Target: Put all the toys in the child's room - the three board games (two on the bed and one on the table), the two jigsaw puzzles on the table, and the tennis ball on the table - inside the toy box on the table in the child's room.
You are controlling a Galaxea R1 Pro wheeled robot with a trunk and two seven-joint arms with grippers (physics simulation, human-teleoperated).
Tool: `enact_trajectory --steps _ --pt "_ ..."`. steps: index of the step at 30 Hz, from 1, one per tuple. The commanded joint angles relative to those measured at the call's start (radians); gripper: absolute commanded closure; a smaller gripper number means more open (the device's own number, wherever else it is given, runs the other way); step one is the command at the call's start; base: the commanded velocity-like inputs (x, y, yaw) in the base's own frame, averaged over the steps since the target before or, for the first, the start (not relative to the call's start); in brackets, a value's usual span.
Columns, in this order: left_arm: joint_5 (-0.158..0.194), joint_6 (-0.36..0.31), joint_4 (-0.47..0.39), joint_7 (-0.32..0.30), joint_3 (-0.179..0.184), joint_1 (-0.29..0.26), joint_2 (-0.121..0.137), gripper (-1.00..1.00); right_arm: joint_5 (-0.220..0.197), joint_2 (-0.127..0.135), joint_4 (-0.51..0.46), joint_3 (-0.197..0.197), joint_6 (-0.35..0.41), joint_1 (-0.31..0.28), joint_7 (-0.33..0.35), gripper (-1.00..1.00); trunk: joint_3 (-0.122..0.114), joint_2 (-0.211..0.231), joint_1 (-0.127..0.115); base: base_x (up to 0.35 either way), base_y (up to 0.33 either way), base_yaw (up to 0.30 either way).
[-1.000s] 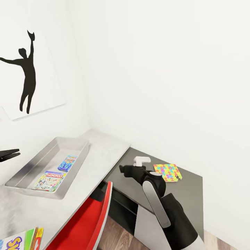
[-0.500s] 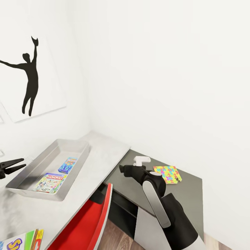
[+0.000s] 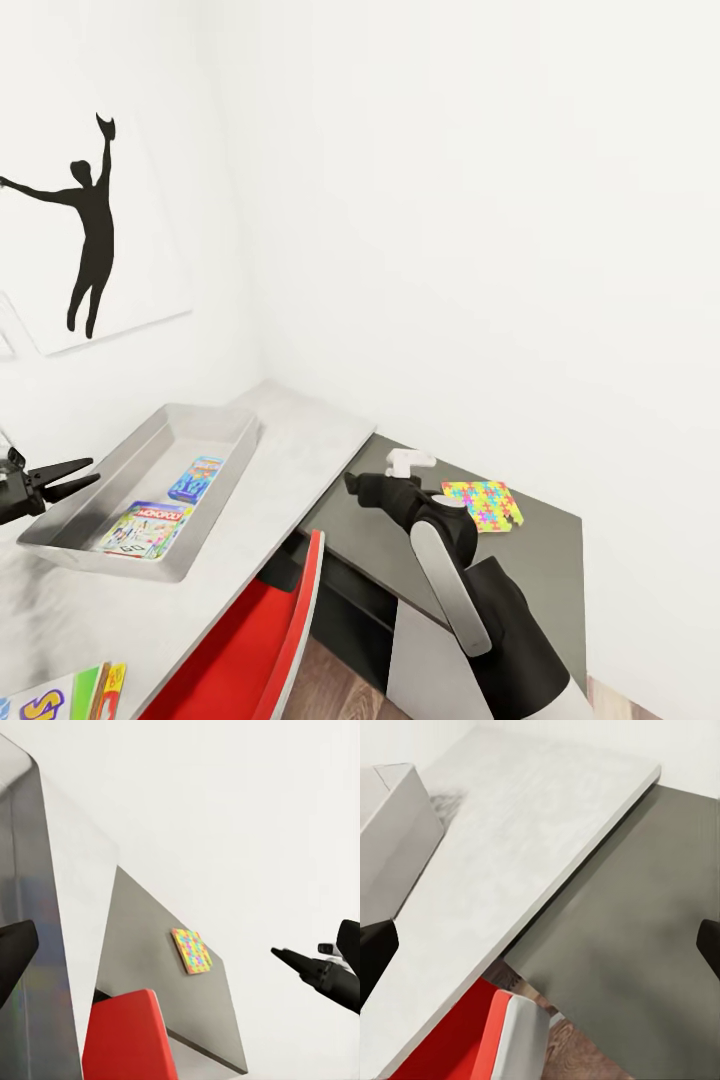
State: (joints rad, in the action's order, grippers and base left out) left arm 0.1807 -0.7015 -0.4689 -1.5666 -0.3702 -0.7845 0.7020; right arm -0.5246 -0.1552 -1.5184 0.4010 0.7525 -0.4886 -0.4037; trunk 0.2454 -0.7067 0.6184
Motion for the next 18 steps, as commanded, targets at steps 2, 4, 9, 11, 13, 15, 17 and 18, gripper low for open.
enact_trajectory --steps 2,4,9,11,13,15,17,18 --pt "-0.001 -0.01 0.0 -0.004 -0.001 -0.001 0.0 -1.0 -0.013 0.0 0.0 0.001 -0.008 -0.001 -0.01 -1.0 0.001 -0.001 0.0 0.0 0.0 0.0" --pt "-0.001 -0.01 0.0 -0.004 -0.001 -0.001 0.001 -1.0 -0.016 0.0 0.001 0.001 -0.018 -0.001 -0.009 -1.0 0.001 -0.001 0.0 0.0 0.0 0.0" --pt "-0.001 -0.009 0.0 -0.004 -0.001 -0.001 0.003 -1.0 -0.019 0.0 0.002 0.001 -0.027 -0.001 -0.007 -1.0 0.001 -0.001 0.0 0.0 0.0 0.0" --pt "-0.001 -0.009 0.0 -0.004 -0.001 -0.001 0.003 -1.0 -0.019 0.0 0.003 0.001 -0.029 -0.001 -0.006 -1.0 0.001 -0.001 0.0 0.0 0.0 0.0" --pt "-0.001 -0.009 0.0 -0.004 -0.001 -0.001 0.003 -1.0 -0.02 0.0 0.003 0.002 -0.035 -0.001 -0.006 -1.0 0.001 -0.001 0.0 0.0 0.0 0.0" --pt "-0.001 -0.009 0.0 -0.004 -0.001 -0.001 0.002 -1.0 -0.02 0.0 0.002 0.002 -0.04 -0.001 -0.006 -1.0 -0.001 -0.001 0.0 0.0 0.0 0.0" --pt "-0.001 -0.009 0.0 -0.004 -0.001 -0.001 0.001 -1.0 -0.019 0.0 0.002 0.002 -0.047 -0.001 -0.006 -1.0 -0.003 -0.001 0.0 0.0 0.0 0.0" --pt "-0.001 -0.009 0.0 -0.004 -0.001 -0.001 0.0 -1.0 -0.019 0.0 0.002 0.002 -0.048 -0.001 -0.006 -1.0 -0.004 -0.001 0.0 0.0 0.0 0.0"
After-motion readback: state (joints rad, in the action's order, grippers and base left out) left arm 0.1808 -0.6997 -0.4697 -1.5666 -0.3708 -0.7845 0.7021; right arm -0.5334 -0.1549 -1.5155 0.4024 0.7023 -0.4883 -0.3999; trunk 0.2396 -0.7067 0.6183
